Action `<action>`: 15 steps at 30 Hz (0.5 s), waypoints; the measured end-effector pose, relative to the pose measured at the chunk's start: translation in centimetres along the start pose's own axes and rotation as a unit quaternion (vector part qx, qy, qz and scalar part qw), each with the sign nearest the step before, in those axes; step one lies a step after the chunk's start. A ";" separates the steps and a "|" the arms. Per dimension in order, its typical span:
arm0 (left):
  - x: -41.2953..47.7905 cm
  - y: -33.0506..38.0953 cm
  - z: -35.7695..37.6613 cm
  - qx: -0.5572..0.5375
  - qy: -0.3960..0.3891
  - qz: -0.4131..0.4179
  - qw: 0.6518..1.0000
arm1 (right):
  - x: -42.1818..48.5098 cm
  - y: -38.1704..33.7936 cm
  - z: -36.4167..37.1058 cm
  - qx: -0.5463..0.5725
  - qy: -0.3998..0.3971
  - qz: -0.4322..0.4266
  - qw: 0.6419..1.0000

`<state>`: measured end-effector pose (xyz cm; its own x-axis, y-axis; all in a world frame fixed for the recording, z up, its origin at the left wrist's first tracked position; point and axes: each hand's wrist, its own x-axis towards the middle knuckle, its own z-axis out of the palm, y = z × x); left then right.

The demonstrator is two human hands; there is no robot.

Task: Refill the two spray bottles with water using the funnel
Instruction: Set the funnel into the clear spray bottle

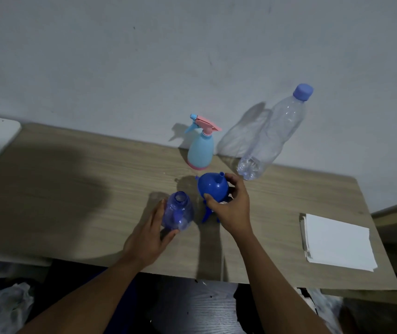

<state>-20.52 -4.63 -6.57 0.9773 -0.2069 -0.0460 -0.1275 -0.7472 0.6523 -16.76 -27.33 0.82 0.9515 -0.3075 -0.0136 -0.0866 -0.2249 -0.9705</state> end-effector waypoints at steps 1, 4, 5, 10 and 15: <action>0.0 0.0 0.0 -0.003 0.001 0.001 1.000 | -0.5 -0.6 0.1 0.026 -0.008 -0.009 1.000; -0.1 -0.3 0.0 -0.010 0.001 0.010 1.000 | -1.8 -2.5 0.4 0.087 -0.032 -0.020 0.996; -0.2 -0.2 -0.1 -0.013 0.001 0.012 1.000 | -2.2 -3.1 0.4 0.100 -0.034 -0.024 0.994; -0.8 0.4 -0.7 -0.042 -0.003 0.028 0.999 | -3.6 -6.4 0.3 0.161 -0.028 -0.018 0.986; -1.9 1.4 -1.5 -0.067 -0.003 0.006 0.998 | -4.5 -8.4 0.1 0.252 -0.030 0.031 0.967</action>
<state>-22.26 -4.33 -4.40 0.9747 -0.2195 -0.0420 -0.1148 -0.6533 0.7484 -20.27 -23.94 9.01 0.9657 -0.2486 -0.0754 -0.0040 0.2759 -0.9612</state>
